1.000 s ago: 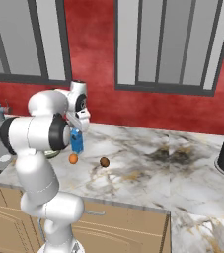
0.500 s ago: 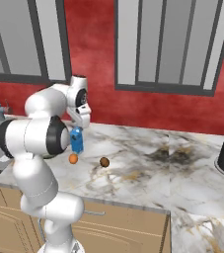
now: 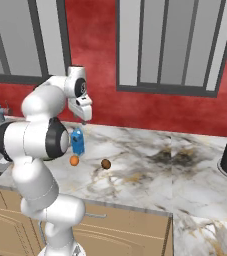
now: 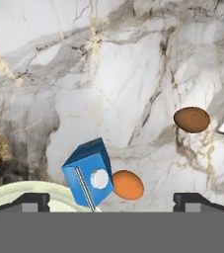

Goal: Gather the eggs and milk located in the vicinity of the sink area and place them right next to the bowl.

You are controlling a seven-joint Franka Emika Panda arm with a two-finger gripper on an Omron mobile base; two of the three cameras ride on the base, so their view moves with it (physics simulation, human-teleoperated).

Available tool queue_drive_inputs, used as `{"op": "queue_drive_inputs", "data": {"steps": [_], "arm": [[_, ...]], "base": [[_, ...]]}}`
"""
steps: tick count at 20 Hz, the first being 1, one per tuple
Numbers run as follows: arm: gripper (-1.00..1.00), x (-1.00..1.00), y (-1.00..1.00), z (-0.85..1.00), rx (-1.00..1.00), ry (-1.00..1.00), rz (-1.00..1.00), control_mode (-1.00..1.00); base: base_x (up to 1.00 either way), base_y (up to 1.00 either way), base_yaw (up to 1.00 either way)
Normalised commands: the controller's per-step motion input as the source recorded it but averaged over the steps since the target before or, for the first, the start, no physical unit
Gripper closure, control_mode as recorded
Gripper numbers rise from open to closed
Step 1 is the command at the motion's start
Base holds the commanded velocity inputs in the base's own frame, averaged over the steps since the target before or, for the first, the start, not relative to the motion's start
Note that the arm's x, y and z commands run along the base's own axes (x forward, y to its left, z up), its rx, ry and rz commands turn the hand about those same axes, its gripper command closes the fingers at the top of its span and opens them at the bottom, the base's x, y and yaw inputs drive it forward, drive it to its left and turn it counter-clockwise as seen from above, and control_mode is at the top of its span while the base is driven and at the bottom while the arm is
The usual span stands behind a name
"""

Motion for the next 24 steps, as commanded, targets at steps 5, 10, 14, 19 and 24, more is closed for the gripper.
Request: {"op": "queue_drive_inputs", "data": {"steps": [5, 10, 14, 19, 24], "arm": [[-1.0, -0.52, -0.57, 0.0, -0.14, 0.0, 0.14, -1.0], [-1.0, -0.94, -0.53, 0.1, 0.05, -0.17, 0.26, -1.0], [-1.0, -0.41, -0.52, -0.15, 0.04, -0.02, 0.19, -1.0], [-1.0, 0.0, -0.57, -0.3, 0.0, 0.01, 0.17, -1.0], [-1.0, 0.02, -0.19, -0.36, 0.0, 0.04, 0.22, -1.0]], "base": [[0.0, 0.0, 0.0], [0.0, 0.0, 0.0], [0.0, 0.0, 0.0], [0.0, 0.0, 0.0], [0.0, 0.0, 0.0]]}}
